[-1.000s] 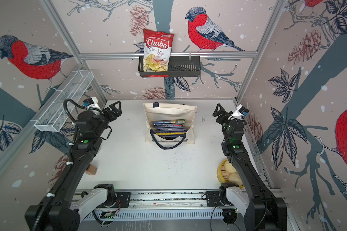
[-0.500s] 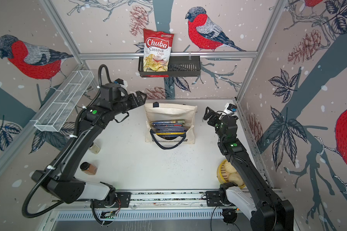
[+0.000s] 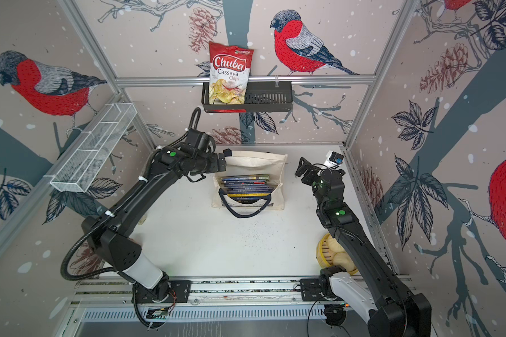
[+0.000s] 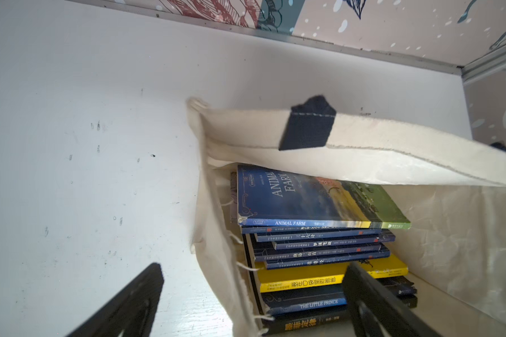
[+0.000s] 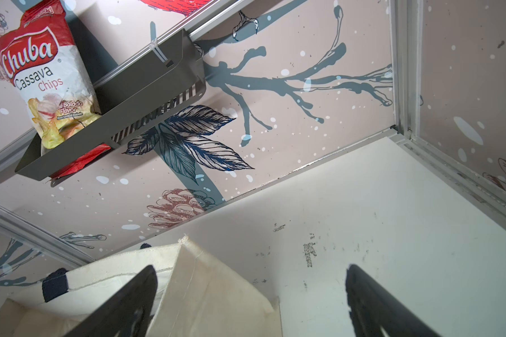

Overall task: Take out the books from the canvas bag
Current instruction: Adjust the canvas bag at the center of the board.

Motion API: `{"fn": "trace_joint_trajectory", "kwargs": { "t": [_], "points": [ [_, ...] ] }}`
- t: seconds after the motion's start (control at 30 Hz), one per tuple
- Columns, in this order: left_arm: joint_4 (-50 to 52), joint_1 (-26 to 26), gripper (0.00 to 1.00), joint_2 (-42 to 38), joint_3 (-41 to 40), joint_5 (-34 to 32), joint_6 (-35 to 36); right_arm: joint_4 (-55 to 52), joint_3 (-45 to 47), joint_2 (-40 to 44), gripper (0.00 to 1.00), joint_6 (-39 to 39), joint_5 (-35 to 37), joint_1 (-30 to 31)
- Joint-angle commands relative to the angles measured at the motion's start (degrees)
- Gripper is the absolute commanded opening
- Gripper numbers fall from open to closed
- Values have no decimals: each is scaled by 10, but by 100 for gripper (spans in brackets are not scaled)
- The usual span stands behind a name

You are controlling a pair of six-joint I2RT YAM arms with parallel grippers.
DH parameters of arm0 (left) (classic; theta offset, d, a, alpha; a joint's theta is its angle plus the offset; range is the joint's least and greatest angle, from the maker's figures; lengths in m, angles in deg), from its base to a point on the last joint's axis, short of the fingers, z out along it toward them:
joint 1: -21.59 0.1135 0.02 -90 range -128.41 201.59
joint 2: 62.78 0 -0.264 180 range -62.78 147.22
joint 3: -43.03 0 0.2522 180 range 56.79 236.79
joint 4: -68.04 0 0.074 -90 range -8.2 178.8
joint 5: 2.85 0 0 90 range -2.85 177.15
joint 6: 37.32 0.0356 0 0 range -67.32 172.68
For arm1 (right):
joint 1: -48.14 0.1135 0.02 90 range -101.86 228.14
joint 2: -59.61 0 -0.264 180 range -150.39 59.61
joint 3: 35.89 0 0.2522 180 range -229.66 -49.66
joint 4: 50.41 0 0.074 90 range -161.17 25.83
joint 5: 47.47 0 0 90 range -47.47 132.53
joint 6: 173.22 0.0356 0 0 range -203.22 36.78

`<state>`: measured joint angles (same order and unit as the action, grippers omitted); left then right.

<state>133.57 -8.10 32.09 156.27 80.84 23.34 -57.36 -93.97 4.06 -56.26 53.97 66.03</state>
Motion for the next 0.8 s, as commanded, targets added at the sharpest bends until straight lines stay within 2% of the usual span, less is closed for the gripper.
{"fn": "trace_joint_trajectory", "kwargs": {
  "t": [0.0, 0.1, 0.27, 0.47, 0.53, 0.67, 0.7, 0.77],
  "points": [
    [30, -3, 97, 19, -10, -40, 12, 0, -7, -3, 100, -16, 7, 6],
    [48, -3, 90, 47, -11, -66, -7, 5, -2, -6, 100, -21, 7, 14],
    [45, -3, 79, 74, -5, -70, -18, 5, -4, -20, 100, -28, 0, 27],
    [33, -4, 57, 78, -1, -69, -14, 3, -9, -33, 100, -41, -9, 44],
    [30, -3, 46, 75, 3, -66, -11, -3, -15, -43, 99, -42, -15, 49],
    [27, -3, 5, 72, 2, -56, -5, -19, -35, -61, 100, -48, -22, 64],
    [25, -3, 0, 70, -3, -51, -4, -24, -41, -64, 100, -49, -23, 69],
    [13, -3, 0, 60, -21, -37, -4, -41, -61, -70, 100, -54, -25, 83]
  ]
}}
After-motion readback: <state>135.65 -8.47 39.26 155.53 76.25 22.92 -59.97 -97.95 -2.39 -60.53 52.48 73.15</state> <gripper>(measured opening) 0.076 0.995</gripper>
